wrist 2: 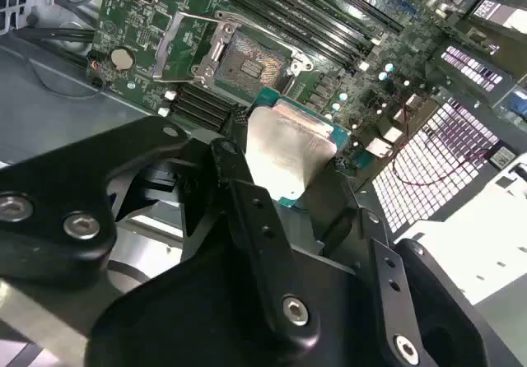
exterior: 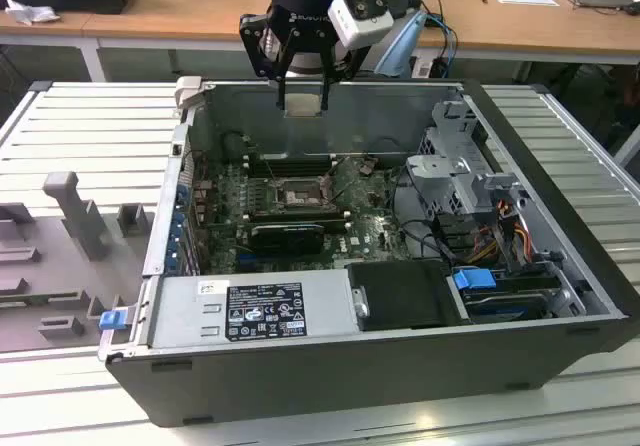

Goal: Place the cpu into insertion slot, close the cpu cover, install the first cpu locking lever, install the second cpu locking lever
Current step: 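Place the cpu into insertion slot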

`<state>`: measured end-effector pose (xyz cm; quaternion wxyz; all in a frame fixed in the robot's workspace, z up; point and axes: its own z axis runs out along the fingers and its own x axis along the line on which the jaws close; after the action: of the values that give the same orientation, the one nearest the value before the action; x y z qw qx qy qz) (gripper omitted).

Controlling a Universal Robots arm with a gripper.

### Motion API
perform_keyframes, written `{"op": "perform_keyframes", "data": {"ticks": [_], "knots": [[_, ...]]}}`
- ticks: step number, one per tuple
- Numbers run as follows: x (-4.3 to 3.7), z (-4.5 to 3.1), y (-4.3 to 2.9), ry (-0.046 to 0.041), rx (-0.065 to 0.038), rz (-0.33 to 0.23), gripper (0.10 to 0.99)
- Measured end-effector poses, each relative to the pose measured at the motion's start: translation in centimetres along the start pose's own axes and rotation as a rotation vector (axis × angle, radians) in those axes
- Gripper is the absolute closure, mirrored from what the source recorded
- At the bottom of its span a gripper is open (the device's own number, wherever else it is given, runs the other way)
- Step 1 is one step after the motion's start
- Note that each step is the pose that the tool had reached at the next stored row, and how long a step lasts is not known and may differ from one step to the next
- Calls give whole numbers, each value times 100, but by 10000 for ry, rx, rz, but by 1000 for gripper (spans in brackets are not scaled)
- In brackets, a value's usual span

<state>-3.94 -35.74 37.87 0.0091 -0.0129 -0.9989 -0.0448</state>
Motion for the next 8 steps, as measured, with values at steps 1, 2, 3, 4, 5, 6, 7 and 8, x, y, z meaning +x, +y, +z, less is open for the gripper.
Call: {"op": "perform_keyframes", "data": {"ticks": [1,2,3,4,5,6,7,8], "knots": [[0,0,0,-42,-9,468,557],[12,0,0,-63,-14,704,557],[29,0,-1,-67,-15,742,557],[36,1,-1,-68,-15,765,557],[37,0,-1,-76,-16,857,557],[37,1,-1,-83,-18,925,557],[38,1,-1,-92,-20,1020,557],[38,2,-1,-110,-24,1222,557]]}}
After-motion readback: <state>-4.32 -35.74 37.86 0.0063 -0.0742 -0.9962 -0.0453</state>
